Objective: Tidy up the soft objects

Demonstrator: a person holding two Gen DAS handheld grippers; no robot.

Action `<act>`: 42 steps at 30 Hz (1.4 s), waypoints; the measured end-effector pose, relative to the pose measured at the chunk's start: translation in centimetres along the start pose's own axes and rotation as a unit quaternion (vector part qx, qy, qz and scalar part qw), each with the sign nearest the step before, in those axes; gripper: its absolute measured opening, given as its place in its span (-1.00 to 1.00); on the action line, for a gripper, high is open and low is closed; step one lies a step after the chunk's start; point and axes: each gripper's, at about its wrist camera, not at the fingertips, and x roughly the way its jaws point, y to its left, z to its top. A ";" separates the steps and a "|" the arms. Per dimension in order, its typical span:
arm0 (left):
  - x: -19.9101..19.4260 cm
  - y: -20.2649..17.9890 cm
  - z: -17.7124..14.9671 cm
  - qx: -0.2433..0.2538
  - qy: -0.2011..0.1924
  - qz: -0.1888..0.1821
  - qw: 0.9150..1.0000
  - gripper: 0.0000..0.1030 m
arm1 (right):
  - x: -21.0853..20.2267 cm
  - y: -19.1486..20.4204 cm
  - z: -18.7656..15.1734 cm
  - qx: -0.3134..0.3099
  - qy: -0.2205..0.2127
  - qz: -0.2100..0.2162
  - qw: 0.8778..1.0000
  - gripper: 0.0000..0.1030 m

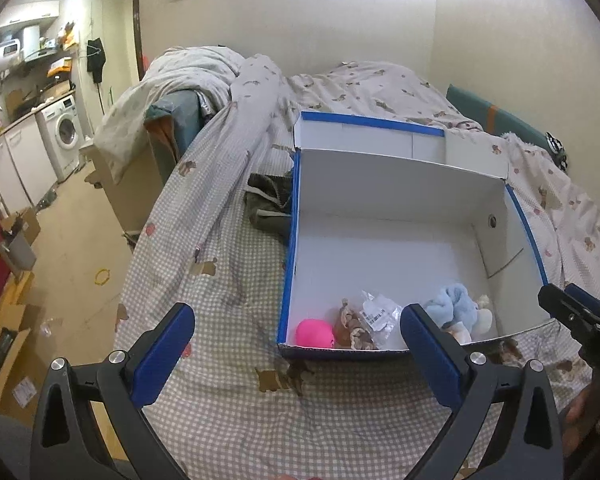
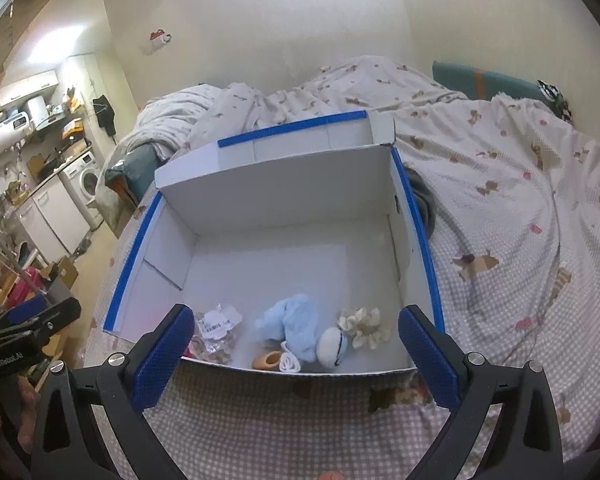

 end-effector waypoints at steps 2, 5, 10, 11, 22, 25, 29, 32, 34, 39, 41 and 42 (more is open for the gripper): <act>0.2 -0.1 -0.3 -0.005 0.000 -0.012 1.000 0.99 | 0.0 0.1 0.0 0.002 -0.001 0.013 1.000 1.00; 0.7 -0.5 -0.5 -0.004 0.010 -0.018 1.000 0.99 | -0.1 0.5 0.0 -0.006 -0.006 0.011 1.000 1.00; 0.6 -1.1 -0.6 0.007 -0.002 -0.008 1.000 0.99 | -0.3 0.9 0.0 -0.020 -0.013 0.003 1.000 1.00; 0.6 -1.2 -0.6 0.009 -0.004 -0.006 1.000 0.99 | -0.3 0.9 0.1 -0.020 -0.014 0.003 1.000 1.00; 0.4 -1.2 -0.6 0.013 -0.011 -0.007 1.000 0.99 | -0.3 1.0 0.1 -0.018 -0.011 0.007 1.000 1.00; 0.4 -1.2 -0.5 0.011 -0.008 -0.010 1.000 0.99 | -0.3 1.0 0.1 -0.018 -0.011 0.007 1.000 1.00; 0.4 -1.0 -0.5 0.008 -0.006 -0.012 1.000 0.99 | -0.3 1.1 0.1 -0.019 -0.011 0.007 1.000 1.00; 0.5 -0.8 -0.5 0.005 -0.005 -0.016 1.000 0.99 | -0.2 1.1 0.1 -0.021 -0.011 0.006 1.000 1.00; 0.5 -0.8 -0.5 0.003 -0.004 -0.017 1.000 0.99 | -0.2 1.1 0.0 -0.020 -0.011 0.006 1.000 1.00; 0.4 -0.8 -0.5 0.004 -0.005 -0.017 1.000 0.99 | -0.2 1.1 0.0 -0.020 -0.011 0.006 1.000 1.00; 0.5 -0.8 -0.5 0.003 -0.004 -0.016 1.000 0.99 | -0.2 1.1 0.0 -0.020 -0.010 0.006 1.000 1.00; 0.5 -0.8 -0.5 0.003 -0.004 -0.017 1.000 0.99 | -0.2 1.1 0.0 -0.021 -0.010 0.006 1.000 1.00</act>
